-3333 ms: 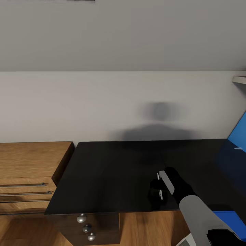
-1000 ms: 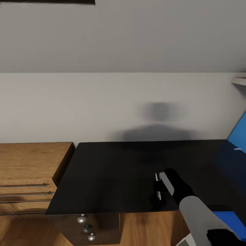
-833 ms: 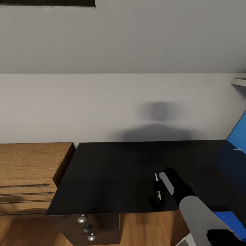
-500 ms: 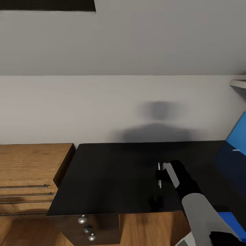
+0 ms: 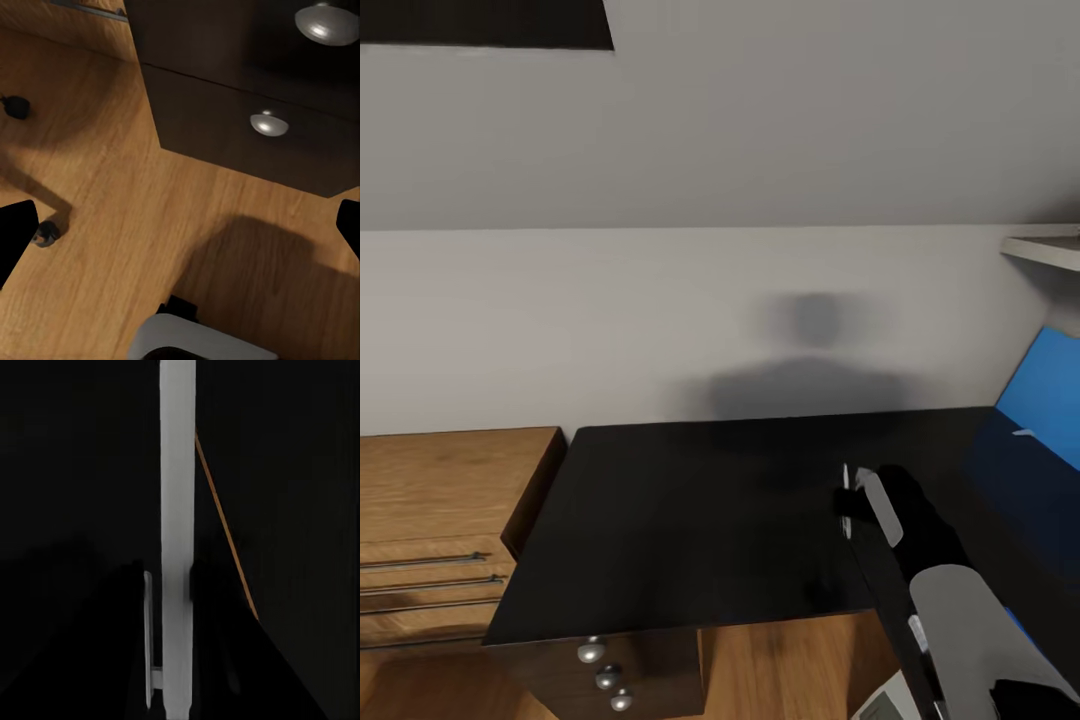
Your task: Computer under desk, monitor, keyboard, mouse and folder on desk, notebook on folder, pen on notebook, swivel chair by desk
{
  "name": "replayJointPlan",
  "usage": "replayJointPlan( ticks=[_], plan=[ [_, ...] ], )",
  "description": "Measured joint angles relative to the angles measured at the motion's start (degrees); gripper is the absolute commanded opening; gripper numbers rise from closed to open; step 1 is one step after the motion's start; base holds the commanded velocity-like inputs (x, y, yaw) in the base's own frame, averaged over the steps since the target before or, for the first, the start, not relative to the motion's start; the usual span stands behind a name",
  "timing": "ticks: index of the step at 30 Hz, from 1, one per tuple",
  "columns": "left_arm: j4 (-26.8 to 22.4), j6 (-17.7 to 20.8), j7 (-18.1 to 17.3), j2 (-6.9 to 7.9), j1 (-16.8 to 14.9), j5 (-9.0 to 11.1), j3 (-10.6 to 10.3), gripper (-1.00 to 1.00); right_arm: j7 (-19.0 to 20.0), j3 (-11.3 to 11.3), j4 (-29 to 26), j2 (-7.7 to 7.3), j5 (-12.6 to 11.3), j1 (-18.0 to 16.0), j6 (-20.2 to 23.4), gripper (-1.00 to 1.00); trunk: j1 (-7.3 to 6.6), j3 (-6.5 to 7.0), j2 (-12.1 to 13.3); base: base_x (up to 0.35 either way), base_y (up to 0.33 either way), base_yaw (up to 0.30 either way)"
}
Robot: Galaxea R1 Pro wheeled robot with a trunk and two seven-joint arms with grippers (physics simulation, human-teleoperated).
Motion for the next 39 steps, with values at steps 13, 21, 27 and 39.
replayJointPlan(
  ticks=[13, 21, 27, 39],
  plan=[
    [0.0, -0.1, 0.0, 0.01, 0.0, 0.0, 0.1, 1.0, 0.1, 0.1, 0.4, 0.89, 0.1, 1.2, -1.4, -1.0, -2.86, 2.61, 5.2, 0.0, 0.0, -0.099],
    [0.0, 0.0, 0.0, 0.01, 0.0, 0.0, 0.0, 1.0, 0.2, 0.1, 0.4, 0.96, 0.1, 1.3, -1.4, -1.0, -2.87, 2.65, 5.2, 0.0, 0.0, -0.048],
    [0.0, 0.0, -0.1, 0.01, 0.0, 0.0, 0.0, 1.0, 0.2, 0.1, 0.9, 0.94, 0.2, 1.3, -1.8, -1.0, -2.84, 2.66, 5.2, -0.125, 0.0, -0.002],
    [0.0, 0.1, -0.1, 0.01, 0.0, 0.0, 0.0, 1.0, 0.3, 0.1, 2.5, 0.61, 0.4, 1.3, -3.8, -1.0, -2.83, 2.66, 5.2, -0.309, 0.0, 0.0]
  ],
)
